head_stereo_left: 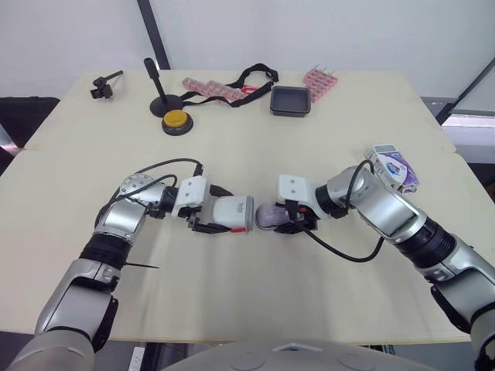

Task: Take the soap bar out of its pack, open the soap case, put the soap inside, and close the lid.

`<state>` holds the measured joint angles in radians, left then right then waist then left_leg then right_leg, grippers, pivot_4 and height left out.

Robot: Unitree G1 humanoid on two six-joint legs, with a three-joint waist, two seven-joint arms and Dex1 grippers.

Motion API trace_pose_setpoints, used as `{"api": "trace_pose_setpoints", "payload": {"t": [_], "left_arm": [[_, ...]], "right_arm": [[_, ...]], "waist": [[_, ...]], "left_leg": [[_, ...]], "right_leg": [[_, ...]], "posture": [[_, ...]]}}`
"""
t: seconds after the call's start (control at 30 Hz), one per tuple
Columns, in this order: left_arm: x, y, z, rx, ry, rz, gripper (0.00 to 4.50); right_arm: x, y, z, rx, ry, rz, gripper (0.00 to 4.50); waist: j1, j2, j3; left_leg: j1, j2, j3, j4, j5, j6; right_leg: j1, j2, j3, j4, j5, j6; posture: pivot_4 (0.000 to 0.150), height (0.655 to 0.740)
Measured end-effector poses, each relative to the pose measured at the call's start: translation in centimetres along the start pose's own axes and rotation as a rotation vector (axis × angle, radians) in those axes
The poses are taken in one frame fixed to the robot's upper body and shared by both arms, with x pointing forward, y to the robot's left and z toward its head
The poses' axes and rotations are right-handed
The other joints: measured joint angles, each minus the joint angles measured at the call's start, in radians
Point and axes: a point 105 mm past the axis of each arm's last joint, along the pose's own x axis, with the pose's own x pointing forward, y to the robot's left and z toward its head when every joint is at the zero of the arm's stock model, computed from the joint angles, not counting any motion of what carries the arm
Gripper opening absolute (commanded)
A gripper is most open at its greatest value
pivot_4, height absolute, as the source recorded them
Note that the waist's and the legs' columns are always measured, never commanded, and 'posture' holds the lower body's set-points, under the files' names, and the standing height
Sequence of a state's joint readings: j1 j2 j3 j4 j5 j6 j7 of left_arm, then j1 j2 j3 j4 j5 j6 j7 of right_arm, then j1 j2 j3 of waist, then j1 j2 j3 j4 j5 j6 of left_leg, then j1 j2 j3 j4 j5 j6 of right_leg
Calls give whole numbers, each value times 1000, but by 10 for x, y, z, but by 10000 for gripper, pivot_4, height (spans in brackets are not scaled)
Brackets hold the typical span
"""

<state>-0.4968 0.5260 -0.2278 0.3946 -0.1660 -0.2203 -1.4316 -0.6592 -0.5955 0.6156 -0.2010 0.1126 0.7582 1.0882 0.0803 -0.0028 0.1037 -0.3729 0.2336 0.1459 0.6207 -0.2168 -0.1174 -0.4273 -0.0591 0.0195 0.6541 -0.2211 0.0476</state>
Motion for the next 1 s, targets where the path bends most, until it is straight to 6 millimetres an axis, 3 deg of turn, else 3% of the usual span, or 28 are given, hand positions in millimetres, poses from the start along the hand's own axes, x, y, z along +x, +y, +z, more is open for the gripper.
{"api": "trace_pose_setpoints", "payload": {"t": [1.0], "left_arm": [[18, -3, 3, -6, -34, -5, 34804]], "right_arm": [[6, 0, 20, -55, 4, 19, 25473]], "waist": [[1, 0, 0]], "left_leg": [[0, 0, 0, 0, 0, 0]], "right_leg": [[0, 0, 0, 0, 0, 0]], "posture": [[1500, 7291]]}}
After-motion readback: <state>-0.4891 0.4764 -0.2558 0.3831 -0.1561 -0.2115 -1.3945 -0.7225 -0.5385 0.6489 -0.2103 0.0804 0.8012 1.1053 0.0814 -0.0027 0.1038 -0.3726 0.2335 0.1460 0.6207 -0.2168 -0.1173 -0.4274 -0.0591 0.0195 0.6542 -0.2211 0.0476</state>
